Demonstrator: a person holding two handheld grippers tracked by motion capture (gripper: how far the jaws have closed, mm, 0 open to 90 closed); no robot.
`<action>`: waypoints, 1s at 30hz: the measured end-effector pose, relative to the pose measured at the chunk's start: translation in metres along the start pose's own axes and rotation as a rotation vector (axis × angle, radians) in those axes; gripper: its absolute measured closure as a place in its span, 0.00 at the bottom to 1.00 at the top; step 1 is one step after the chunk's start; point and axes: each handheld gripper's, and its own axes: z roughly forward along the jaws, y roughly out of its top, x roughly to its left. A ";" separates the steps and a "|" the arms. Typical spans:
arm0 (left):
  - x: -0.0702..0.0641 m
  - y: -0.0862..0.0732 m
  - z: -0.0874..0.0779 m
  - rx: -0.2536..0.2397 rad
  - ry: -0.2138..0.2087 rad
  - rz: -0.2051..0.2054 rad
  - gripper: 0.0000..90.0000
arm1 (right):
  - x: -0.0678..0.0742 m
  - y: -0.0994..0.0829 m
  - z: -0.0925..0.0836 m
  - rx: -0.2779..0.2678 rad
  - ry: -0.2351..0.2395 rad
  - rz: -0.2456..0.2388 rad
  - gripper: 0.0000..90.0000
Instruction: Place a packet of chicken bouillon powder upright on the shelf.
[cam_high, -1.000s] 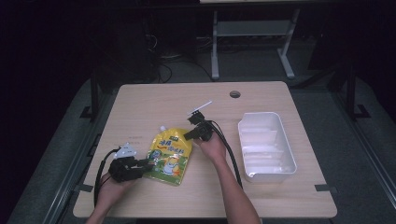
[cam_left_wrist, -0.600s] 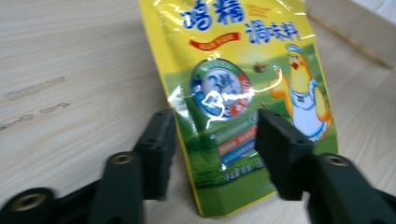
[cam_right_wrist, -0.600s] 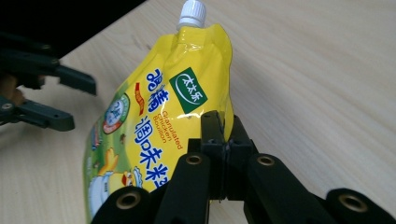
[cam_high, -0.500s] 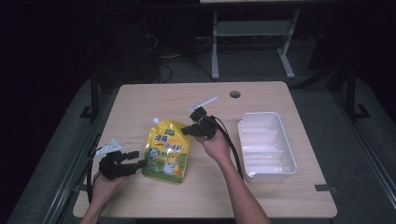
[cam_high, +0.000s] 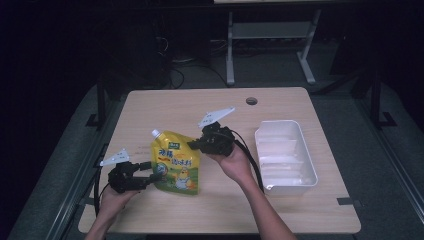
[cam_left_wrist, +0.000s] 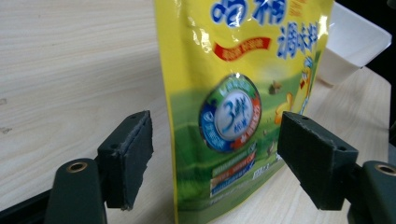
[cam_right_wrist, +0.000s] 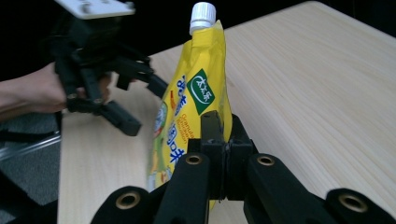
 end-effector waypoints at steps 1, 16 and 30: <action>0.000 0.000 -0.001 -0.007 -0.011 0.000 0.28 | 0.007 0.000 -0.003 -0.007 0.009 -0.027 0.99; -0.003 0.000 0.001 0.011 -0.102 0.030 0.44 | 0.023 -0.009 -0.013 -0.046 0.059 -0.101 0.98; -0.005 0.000 -0.002 0.022 -0.132 0.056 0.70 | 0.024 -0.015 -0.018 -0.071 0.072 -0.100 0.97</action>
